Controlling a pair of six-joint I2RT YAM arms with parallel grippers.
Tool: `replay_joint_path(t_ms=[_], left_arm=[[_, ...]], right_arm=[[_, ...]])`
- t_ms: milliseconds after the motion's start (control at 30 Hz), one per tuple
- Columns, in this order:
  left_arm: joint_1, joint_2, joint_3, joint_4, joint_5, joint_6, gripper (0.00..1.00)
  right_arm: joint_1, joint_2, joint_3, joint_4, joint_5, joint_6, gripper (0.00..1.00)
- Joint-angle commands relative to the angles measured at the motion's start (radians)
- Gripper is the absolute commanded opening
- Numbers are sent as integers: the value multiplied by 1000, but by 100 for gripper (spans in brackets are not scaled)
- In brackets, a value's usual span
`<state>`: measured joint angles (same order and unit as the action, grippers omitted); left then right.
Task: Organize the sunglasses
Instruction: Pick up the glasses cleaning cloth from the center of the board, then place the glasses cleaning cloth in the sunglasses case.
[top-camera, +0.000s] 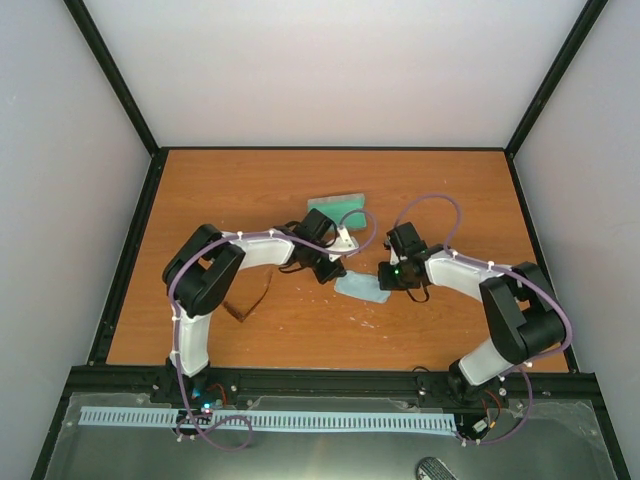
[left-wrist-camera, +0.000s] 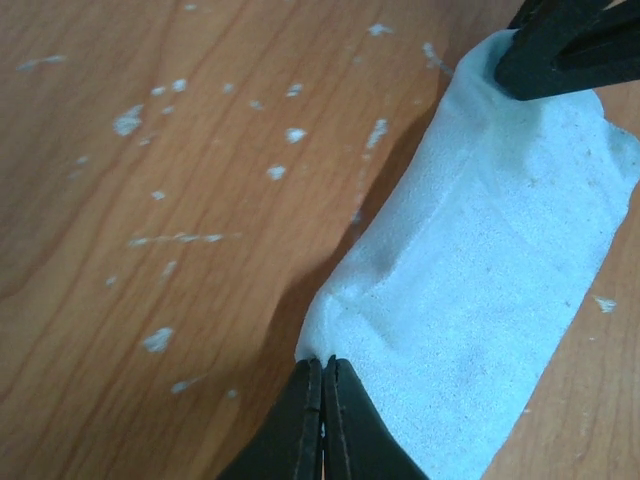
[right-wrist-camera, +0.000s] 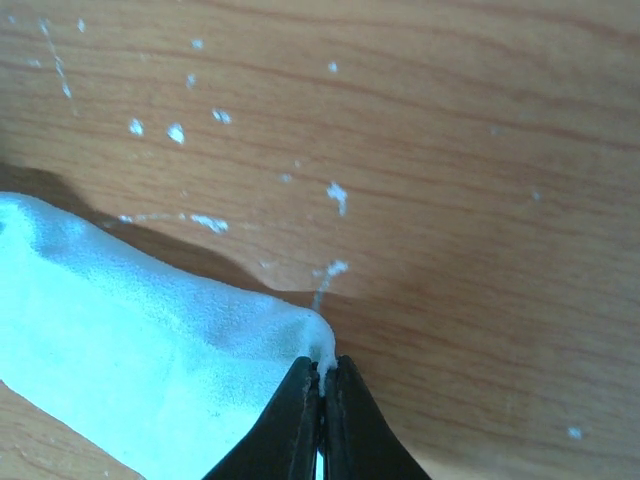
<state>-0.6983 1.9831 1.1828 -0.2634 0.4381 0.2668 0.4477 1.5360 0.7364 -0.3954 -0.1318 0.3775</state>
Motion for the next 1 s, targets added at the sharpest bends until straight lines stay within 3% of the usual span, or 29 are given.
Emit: replay_joint_path(t_ms=[0,567,967], left_arm=[[63,-16,34,5,5,-43,1],[202,2,109,25,-13,-81,1],[258,82,260,17,-47,-92,0]], right_arm=[[3,37,62,38,-16,-29,3],[-4,369,492,14,-20,-111,3],[-39,531,738,-43,-9,-154,3]])
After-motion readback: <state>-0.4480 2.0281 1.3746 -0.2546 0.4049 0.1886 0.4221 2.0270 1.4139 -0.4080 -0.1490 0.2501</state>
